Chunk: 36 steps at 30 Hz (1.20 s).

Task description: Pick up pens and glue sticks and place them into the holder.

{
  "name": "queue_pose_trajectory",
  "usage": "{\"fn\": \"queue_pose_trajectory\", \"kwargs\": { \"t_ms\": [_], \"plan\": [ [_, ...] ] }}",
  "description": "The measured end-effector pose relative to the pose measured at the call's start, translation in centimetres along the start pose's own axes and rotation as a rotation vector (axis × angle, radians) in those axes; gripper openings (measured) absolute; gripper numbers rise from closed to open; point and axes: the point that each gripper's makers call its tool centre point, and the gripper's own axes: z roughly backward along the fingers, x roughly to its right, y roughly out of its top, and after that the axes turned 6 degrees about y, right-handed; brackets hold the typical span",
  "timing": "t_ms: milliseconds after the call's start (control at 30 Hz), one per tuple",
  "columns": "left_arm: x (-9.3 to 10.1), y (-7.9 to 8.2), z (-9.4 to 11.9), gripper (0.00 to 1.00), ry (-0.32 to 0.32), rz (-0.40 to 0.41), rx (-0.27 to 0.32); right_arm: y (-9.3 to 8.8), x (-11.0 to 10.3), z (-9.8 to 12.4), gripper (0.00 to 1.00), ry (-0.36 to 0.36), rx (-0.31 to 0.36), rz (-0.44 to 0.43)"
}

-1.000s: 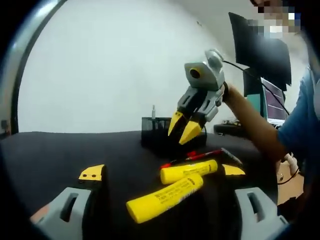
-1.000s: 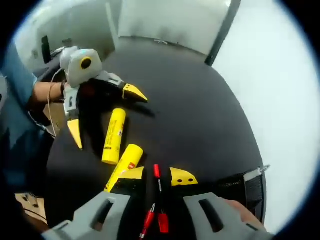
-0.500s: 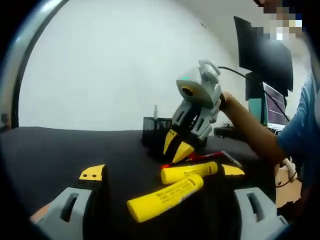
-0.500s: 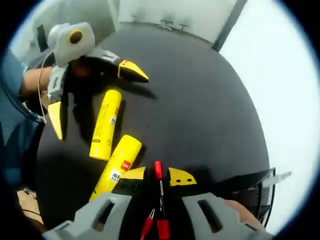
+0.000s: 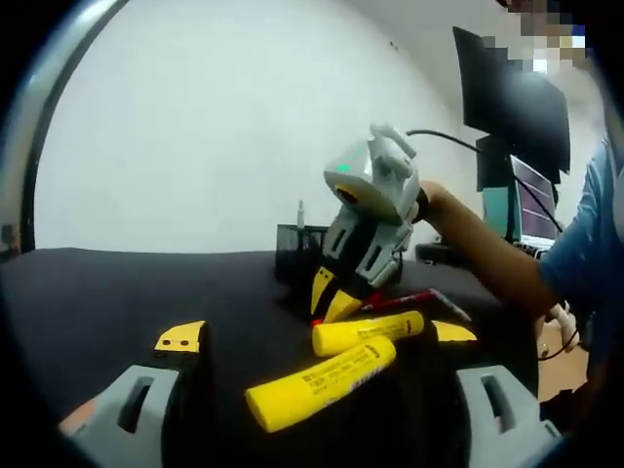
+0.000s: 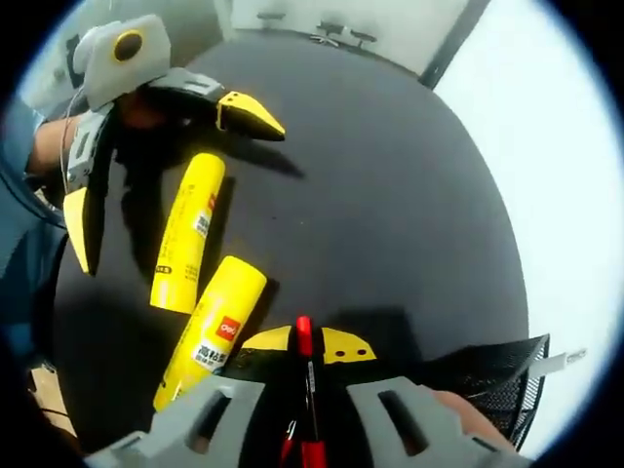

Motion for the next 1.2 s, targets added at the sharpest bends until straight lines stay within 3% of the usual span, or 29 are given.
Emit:
{"fn": "queue_pose_trajectory", "kwargs": {
  "t_ms": [433,633,1000,1200],
  "plan": [
    [-0.1,-0.1,0.0,0.86,0.005,-0.007,-0.006,-0.1,-0.1,0.0,0.04,0.007,0.002,-0.003],
    [-0.1,-0.2,0.0,0.86,0.009,-0.008,-0.009,-0.1,0.6,2.1,0.04,-0.017,0.028,-0.015],
    [-0.1,-0.3,-0.1,0.85,0.014,-0.016,-0.018,-0.3,1.8,8.4,0.03,-0.104,0.163,-0.052],
    [-0.1,-0.5,-0.1,0.85,0.015,-0.020,-0.024,-0.9,2.2,10.4,0.03,-0.133,0.219,-0.074]
  ]
}}
